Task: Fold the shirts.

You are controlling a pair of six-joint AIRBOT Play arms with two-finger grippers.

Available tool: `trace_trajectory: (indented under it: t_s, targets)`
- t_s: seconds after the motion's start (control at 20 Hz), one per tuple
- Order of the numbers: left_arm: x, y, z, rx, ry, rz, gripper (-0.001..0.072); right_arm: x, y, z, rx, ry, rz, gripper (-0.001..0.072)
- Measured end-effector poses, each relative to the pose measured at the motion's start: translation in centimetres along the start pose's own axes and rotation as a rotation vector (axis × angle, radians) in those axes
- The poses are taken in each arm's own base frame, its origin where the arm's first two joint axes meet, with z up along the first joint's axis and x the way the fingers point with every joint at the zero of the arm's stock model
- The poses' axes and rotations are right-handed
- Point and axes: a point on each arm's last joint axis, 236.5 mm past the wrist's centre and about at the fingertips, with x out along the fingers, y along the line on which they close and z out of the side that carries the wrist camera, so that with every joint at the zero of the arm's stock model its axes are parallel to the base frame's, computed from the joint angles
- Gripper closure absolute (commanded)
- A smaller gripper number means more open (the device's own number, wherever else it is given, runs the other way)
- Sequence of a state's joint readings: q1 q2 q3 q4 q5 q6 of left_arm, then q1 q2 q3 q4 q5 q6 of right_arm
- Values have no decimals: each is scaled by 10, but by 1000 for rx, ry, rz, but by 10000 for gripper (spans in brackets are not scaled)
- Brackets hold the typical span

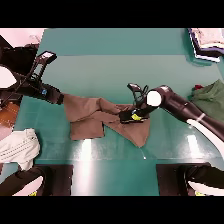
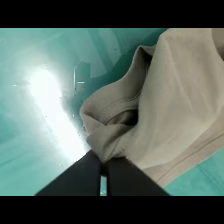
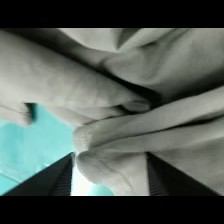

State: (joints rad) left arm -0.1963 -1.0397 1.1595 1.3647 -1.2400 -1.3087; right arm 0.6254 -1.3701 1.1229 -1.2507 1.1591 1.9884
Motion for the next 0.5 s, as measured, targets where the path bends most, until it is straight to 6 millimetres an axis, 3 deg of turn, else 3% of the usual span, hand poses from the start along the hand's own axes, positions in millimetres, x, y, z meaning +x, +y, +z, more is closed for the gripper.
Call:
trace_trajectory:
  t_s: [0.1,0.2,0.35,0.5]
  targets:
    - [0,0,0,-1,1,0,684,8,-2,-2,11,34,-20,571]
    - [0,0,-1,-1,2,-1,684,10,-6,-3,7,51,-48,694]
    - [-1,0,-3,1,12,0,685,1,-18,-4,-32,36,-113,695]
    - [-16,8,5,24,-1,44,685,-39,-39,0,-78,-41,-200,695]
